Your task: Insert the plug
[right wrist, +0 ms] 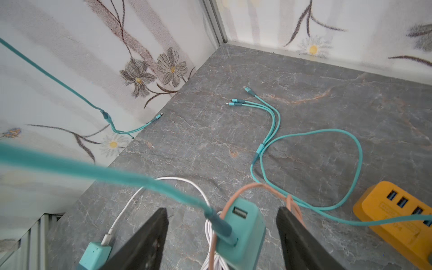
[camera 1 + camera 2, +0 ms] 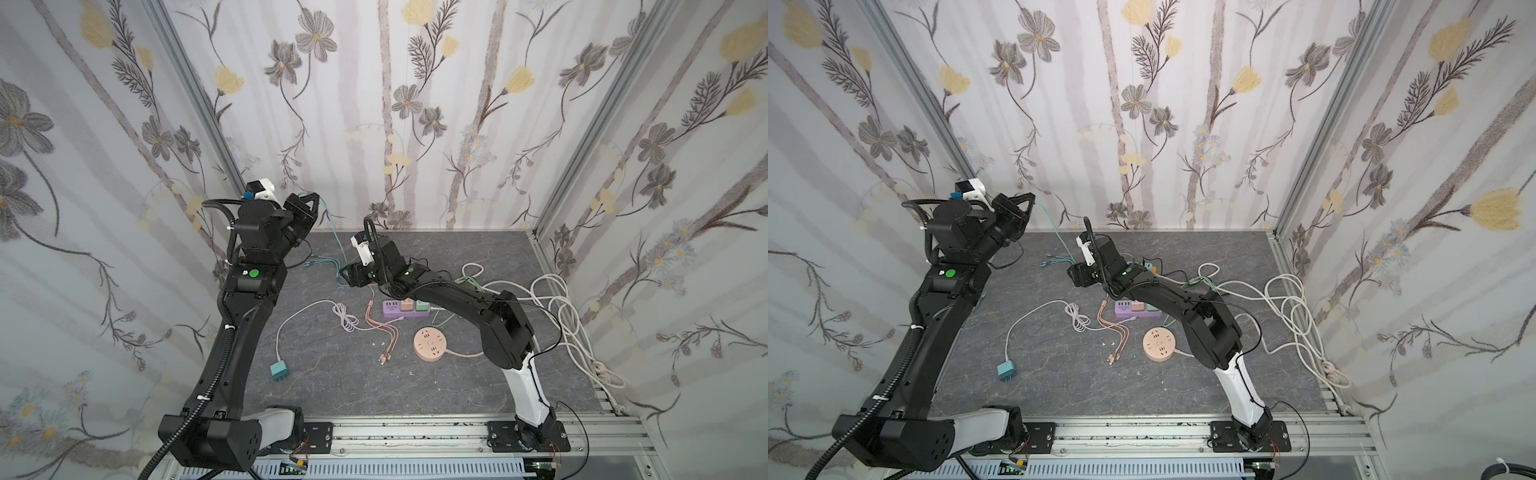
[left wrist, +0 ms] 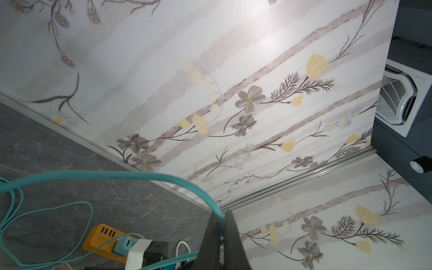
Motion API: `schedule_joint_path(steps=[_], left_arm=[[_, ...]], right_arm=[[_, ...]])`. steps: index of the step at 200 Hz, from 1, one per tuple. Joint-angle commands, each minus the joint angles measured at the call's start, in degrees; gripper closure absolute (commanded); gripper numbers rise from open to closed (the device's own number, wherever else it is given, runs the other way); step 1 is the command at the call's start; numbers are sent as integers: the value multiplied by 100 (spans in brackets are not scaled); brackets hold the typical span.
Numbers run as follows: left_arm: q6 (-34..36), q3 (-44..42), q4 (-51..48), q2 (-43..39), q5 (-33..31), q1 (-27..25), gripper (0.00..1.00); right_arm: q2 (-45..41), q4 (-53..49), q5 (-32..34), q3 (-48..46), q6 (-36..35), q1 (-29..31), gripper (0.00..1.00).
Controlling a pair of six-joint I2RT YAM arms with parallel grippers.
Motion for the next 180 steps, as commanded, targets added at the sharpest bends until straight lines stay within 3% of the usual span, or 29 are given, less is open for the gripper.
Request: schedule_joint_path(steps=[1, 43, 73, 108, 126, 137, 180], left_arm=[[49, 48, 291, -7, 32, -11, 100], [132, -1, 217, 143, 41, -18, 100], [193, -60, 197, 218, 62, -6, 100], [782, -19, -109, 545, 18, 82, 100], [1595, 99, -680, 945, 248, 156, 61], [1922, -92, -944, 1034, 218, 159, 45], [1716, -2065, -505, 163, 160, 88, 29]], right_arm=[[165, 66, 252, 368, -266, 20, 31], [312, 42, 183, 848, -409, 38, 66], [196, -50, 78, 875, -466, 51, 99], [-141, -76, 37, 553, -468, 46, 100], [-329, -125, 253, 423, -348, 46, 100], [-385, -198, 415, 409, -306, 38, 100], [-347, -263, 825, 418, -59, -41, 100]])
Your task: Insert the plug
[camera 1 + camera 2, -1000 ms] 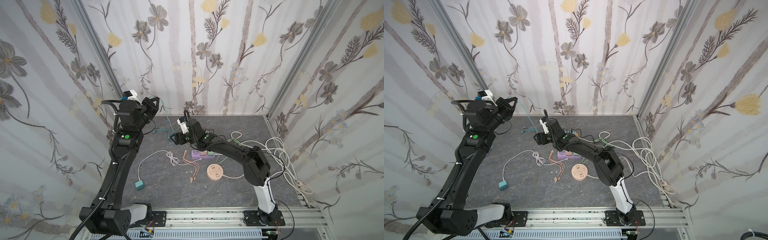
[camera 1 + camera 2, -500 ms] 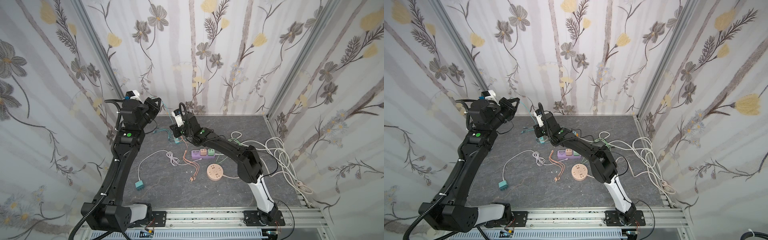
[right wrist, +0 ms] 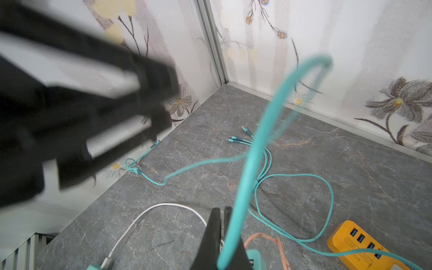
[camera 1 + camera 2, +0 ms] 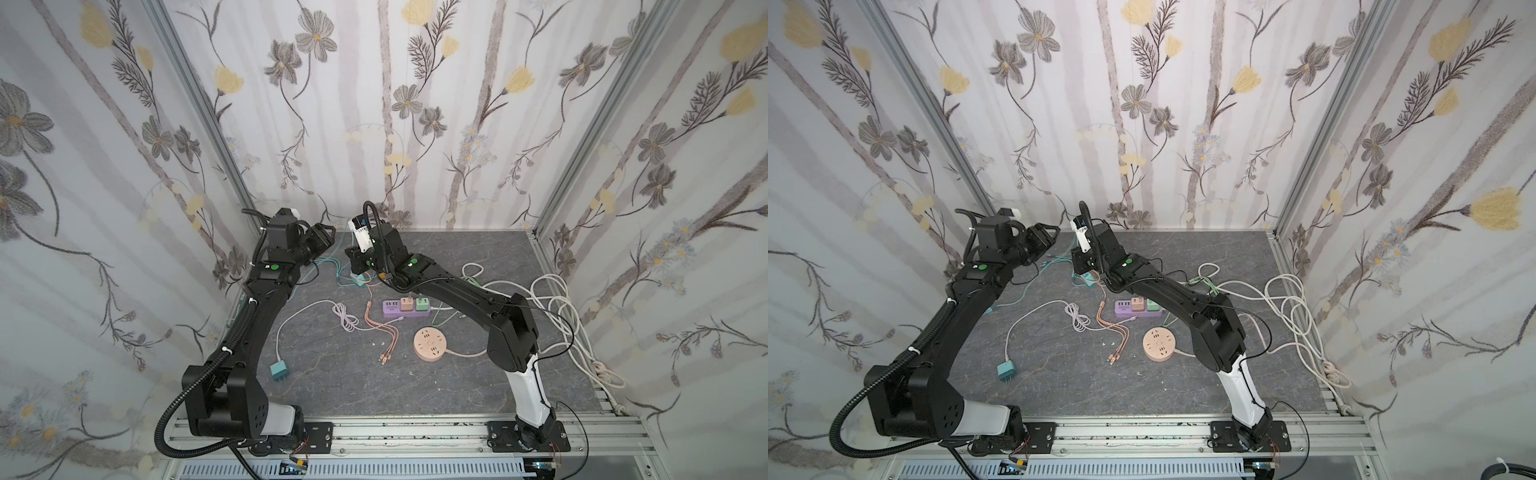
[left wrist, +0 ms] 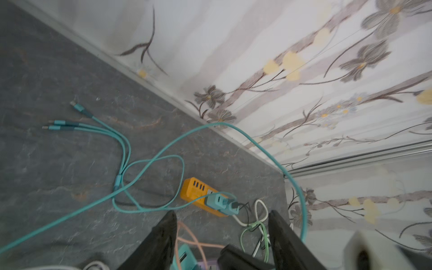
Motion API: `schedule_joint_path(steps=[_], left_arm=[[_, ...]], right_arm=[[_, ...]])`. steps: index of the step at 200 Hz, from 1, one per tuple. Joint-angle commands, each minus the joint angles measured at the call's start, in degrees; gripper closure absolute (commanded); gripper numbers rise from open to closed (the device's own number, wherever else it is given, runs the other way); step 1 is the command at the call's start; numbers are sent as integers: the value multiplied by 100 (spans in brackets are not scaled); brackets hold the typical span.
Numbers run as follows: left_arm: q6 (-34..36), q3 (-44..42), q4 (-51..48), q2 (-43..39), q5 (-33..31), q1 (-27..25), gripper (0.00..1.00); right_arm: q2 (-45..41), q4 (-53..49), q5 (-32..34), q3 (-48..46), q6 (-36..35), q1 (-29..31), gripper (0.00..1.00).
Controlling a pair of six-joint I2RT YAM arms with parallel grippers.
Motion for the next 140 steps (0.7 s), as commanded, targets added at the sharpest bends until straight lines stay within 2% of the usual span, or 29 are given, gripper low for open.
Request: schedule_joint_path(steps=[1, 28, 54, 95, 140], left_arm=[[165, -652, 96, -485, -34, -53, 29], [253, -1397, -336, -1107, -545, -112, 24], [26, -1920, -102, -1257, 42, -196, 34], [-120, -2018, 920, -518, 708, -450, 35], [-273, -1719, 1721, 507, 1324, -579, 46]], right_arm=[[0, 1, 389, -10, 229, -45, 100], [-2, -44, 405, -10, 282, -60, 100], [15, -85, 337, -19, 367, -55, 100], [18, -103, 187, -19, 450, -20, 100], [-36, -152, 169, -19, 451, 24, 100]])
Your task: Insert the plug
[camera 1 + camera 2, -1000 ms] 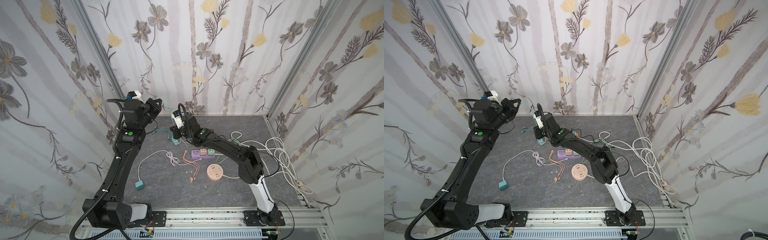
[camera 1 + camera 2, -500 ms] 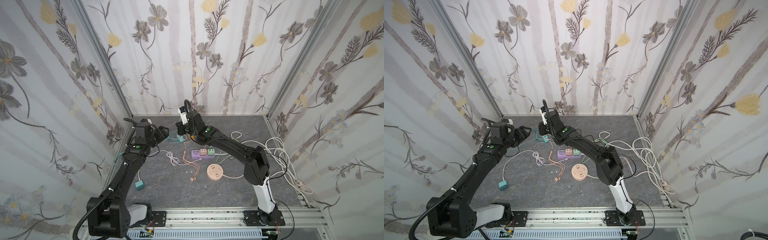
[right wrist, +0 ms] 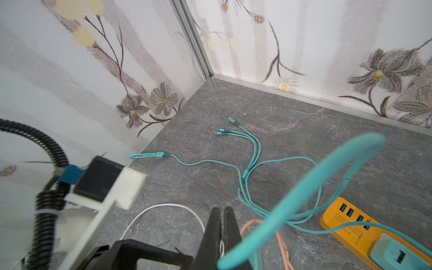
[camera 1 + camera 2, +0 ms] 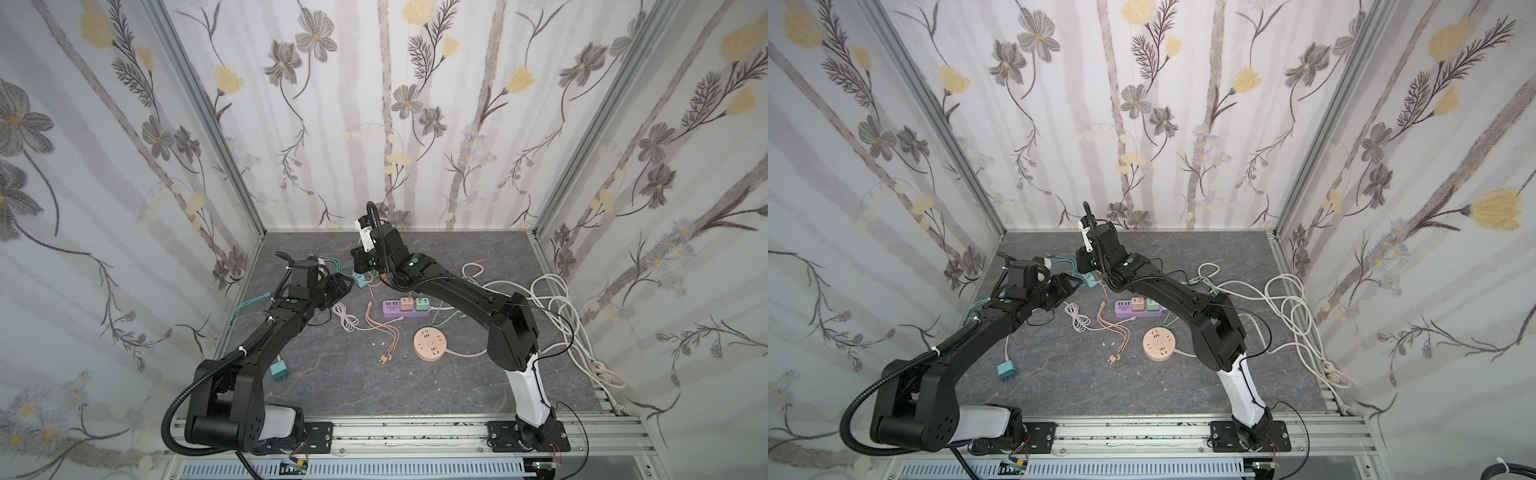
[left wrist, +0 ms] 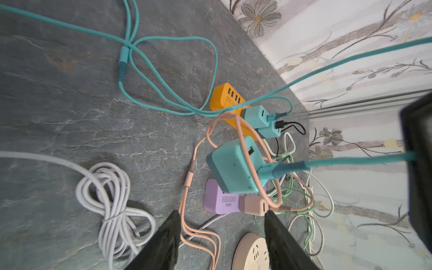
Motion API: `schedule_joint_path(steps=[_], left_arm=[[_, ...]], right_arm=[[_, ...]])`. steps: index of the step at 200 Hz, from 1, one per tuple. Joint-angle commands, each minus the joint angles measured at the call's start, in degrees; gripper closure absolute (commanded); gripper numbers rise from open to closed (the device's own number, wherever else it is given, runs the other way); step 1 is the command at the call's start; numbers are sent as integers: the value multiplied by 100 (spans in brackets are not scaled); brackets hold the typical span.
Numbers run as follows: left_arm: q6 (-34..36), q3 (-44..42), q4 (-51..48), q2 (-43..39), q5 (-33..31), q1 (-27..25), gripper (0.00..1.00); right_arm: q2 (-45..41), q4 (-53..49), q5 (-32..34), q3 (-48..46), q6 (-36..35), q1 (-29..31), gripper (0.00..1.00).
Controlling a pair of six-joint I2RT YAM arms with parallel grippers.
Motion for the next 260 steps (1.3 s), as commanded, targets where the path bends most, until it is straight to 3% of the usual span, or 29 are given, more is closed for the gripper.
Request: schedule_joint_path(steps=[1, 47, 149, 260], left_arm=[[-111, 196, 761, 345, 505, -86, 46], [-142, 316, 957, 637, 522, -245, 45], [63, 268, 506, 563, 156, -248, 100], [55, 236, 332, 386, -156, 59, 100]], right_arm=[[-42, 75, -46, 3, 62, 20, 100], [-50, 26, -19, 3, 44, 38, 100], [-165, 29, 154, -54, -61, 38, 100], [-897, 621, 13, -1057, -73, 29, 100]])
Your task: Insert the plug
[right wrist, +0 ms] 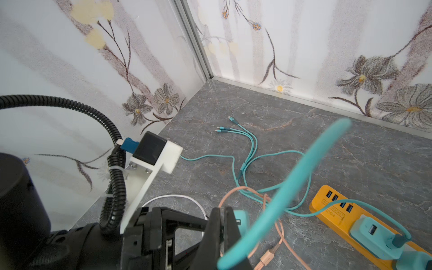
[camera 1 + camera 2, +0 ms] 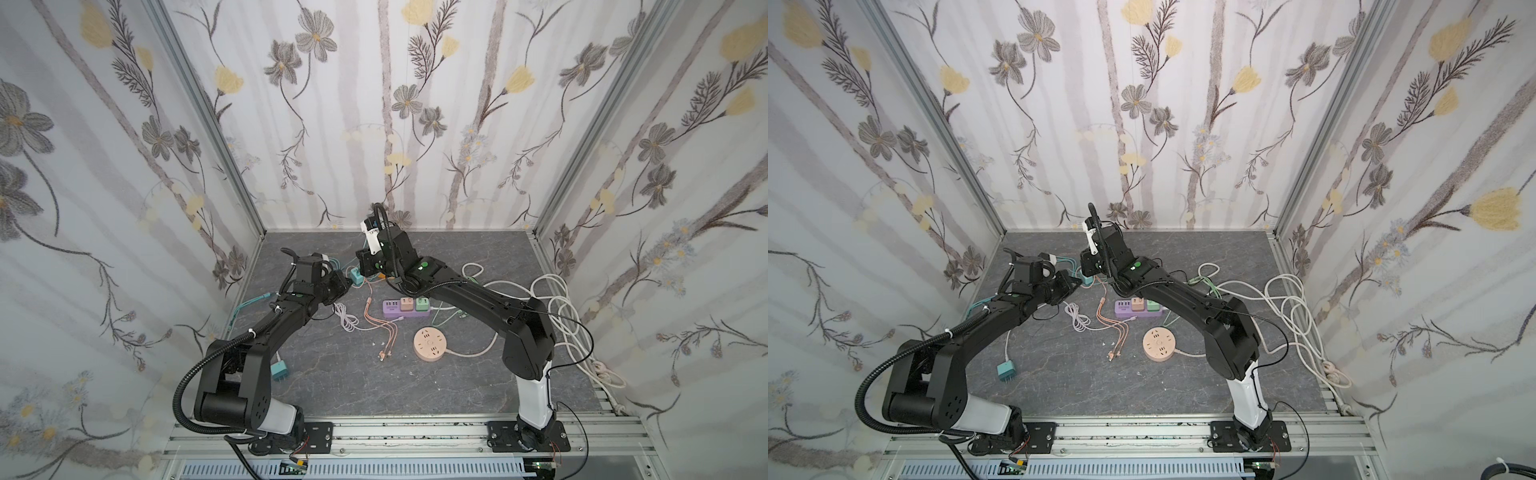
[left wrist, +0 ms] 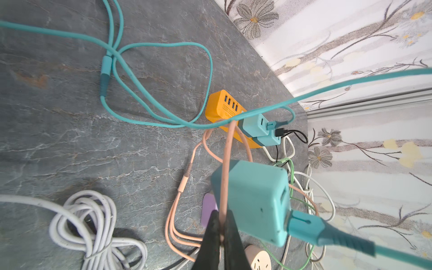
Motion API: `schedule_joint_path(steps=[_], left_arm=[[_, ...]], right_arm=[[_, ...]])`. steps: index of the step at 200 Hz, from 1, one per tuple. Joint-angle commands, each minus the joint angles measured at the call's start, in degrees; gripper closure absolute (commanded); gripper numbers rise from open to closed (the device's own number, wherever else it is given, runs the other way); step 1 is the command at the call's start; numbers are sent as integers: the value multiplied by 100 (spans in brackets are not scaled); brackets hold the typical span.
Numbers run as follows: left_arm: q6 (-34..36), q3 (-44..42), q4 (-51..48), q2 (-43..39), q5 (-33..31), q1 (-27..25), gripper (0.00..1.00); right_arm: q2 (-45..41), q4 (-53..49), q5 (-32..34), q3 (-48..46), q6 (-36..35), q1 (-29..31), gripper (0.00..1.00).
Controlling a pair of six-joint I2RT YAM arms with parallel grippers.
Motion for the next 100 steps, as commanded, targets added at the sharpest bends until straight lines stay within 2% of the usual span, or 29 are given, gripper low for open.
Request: schedule_joint_path(steps=[1, 27, 67, 96, 100], left_arm=[[-8, 104, -9, 5, -85, 14, 100], [49, 135, 1, 224, 109, -16, 100], [-38, -261, 371, 470, 179, -220, 100], [327, -337, 236, 419, 445, -387, 100], [425, -381, 186, 313, 440, -384, 94]], right_arm=[[-129, 487, -130, -176, -17, -4, 100], [-63, 664, -155, -22, -63, -5, 100], [273, 480, 201, 950, -337, -38, 100], [193, 459, -177, 1180, -557, -58, 100], [179, 424, -220, 1176, -572, -57, 100]])
